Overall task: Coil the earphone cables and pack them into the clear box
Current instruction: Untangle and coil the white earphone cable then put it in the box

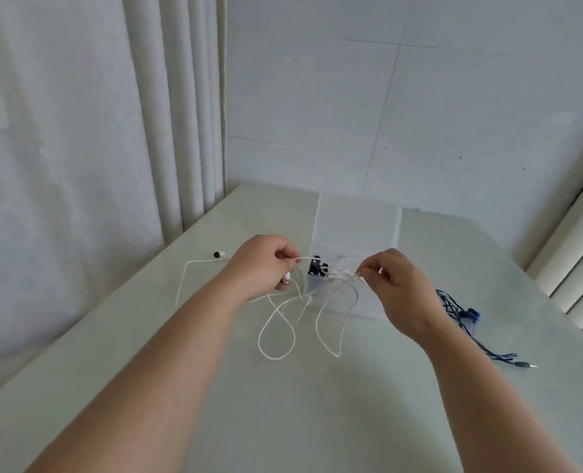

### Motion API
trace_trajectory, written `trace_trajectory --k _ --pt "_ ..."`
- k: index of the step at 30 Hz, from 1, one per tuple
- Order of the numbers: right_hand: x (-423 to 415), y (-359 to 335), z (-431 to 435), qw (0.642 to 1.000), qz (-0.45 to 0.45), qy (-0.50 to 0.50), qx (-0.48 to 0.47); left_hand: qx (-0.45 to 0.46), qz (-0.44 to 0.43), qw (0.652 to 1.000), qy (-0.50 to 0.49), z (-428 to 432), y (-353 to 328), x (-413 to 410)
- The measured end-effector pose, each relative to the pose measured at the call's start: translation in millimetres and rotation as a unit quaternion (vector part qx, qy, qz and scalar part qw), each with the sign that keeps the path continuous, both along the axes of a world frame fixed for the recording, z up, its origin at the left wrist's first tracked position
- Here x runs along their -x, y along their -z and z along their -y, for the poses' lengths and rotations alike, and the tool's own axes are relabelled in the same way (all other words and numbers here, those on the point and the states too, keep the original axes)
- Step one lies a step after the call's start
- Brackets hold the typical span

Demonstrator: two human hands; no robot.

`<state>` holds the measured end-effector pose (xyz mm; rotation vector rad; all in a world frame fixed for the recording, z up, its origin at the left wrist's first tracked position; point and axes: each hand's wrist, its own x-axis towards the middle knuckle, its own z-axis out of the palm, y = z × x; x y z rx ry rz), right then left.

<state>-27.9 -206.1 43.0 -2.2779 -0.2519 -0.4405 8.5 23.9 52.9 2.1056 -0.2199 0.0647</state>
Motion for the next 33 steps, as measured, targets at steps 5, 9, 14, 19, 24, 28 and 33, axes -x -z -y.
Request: trace_trajectory --k 5,9,14,19,24,28,33 --pt "1 10 15 0.986 -0.017 0.041 -0.159 0.031 0.066 0.996 -0.059 35 5 -18" --pt "2 11 24 0.968 0.03 0.054 -0.244 0.123 0.101 0.983 -0.09 40 9 -28" --pt "2 4 29 0.882 0.031 -0.003 -0.47 0.244 0.037 0.968 -0.034 35 24 -23" --pt "-1 7 34 0.803 -0.035 -0.077 -0.591 0.37 -0.099 0.918 0.097 25 17 -14" --pt "-2 10 41 0.907 -0.011 0.082 -0.413 0.466 -0.225 0.833 0.194 8 15 -16" --pt "-1 13 32 0.961 0.005 0.164 -0.221 0.492 -0.162 0.813 0.265 3 20 -19" --pt "6 9 28 0.974 -0.02 0.076 -0.211 0.418 -0.105 0.865 0.255 18 25 -19"
